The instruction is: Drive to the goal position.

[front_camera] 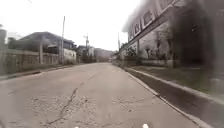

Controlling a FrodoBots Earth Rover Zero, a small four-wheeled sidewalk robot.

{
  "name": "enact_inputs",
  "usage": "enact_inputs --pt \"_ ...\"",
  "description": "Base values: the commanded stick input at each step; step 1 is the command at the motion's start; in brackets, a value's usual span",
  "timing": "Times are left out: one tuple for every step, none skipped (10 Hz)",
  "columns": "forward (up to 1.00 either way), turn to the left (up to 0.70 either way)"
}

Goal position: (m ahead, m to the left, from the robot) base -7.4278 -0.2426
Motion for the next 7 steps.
enact_inputs --pt "0.85 0.01" --pt "0.85 0.05" --pt "0.85 0.01" --pt "0.85 0.02" --pt "0.85 0.05" --pt "0.85 0.05" --pt "0.85 0.12"
